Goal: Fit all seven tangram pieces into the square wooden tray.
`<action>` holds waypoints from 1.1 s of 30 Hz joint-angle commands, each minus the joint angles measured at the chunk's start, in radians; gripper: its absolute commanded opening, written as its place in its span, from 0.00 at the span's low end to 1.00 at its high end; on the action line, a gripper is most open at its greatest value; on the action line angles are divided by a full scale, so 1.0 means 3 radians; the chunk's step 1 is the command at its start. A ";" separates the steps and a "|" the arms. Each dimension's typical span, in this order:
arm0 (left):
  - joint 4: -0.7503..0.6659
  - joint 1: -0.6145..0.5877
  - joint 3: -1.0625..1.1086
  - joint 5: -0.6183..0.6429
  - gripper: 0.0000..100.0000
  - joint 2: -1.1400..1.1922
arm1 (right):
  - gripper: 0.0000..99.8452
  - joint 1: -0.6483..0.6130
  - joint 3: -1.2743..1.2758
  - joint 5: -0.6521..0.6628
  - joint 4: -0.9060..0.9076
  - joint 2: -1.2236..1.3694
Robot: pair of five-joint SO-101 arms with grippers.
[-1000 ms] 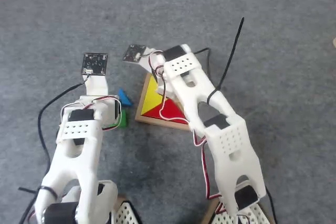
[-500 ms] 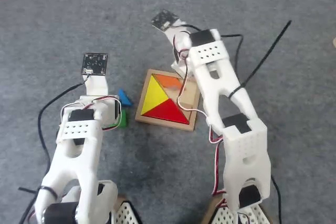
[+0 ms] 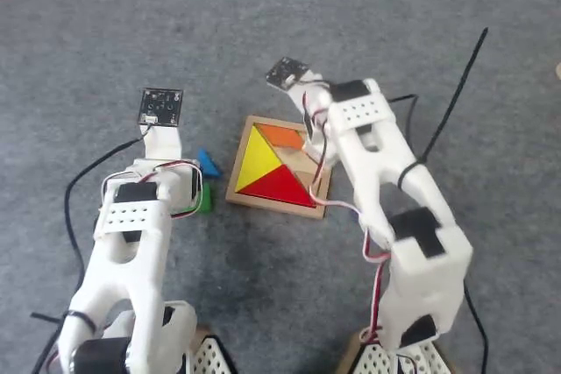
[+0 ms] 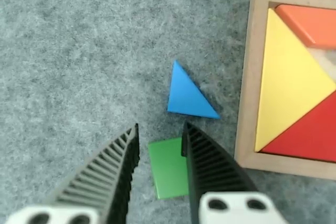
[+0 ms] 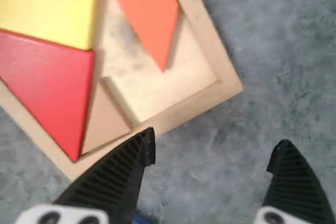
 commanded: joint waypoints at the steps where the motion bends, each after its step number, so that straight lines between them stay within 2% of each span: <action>1: -0.0072 0.0026 -0.0033 -0.0031 0.13 -0.0010 | 0.35 -0.0023 0.0440 -0.0097 -0.0494 -0.0345; 5: -0.0072 0.0026 -0.0028 -0.0031 0.13 -0.0010 | 0.35 -0.0090 0.0696 -0.0097 -0.0703 -0.0340; 12: -0.0077 0.0026 -0.0028 -0.0031 0.13 -0.0005 | 0.35 -0.0120 0.0716 -0.0220 -0.0708 -0.0386; 22: -0.0072 0.0026 -0.0028 -0.0036 0.13 -0.0005 | 0.35 -0.0355 0.0696 -0.0271 -0.0417 -0.0657; 29: -0.0072 0.0026 -0.0028 -0.0036 0.13 -0.0005 | 0.35 -0.0335 0.0869 -0.0245 -0.0473 -0.0652; 33: -0.0072 0.0026 -0.0028 -0.0036 0.13 -0.0005 | 0.35 -0.0222 0.1048 -0.0235 -0.0760 -0.0647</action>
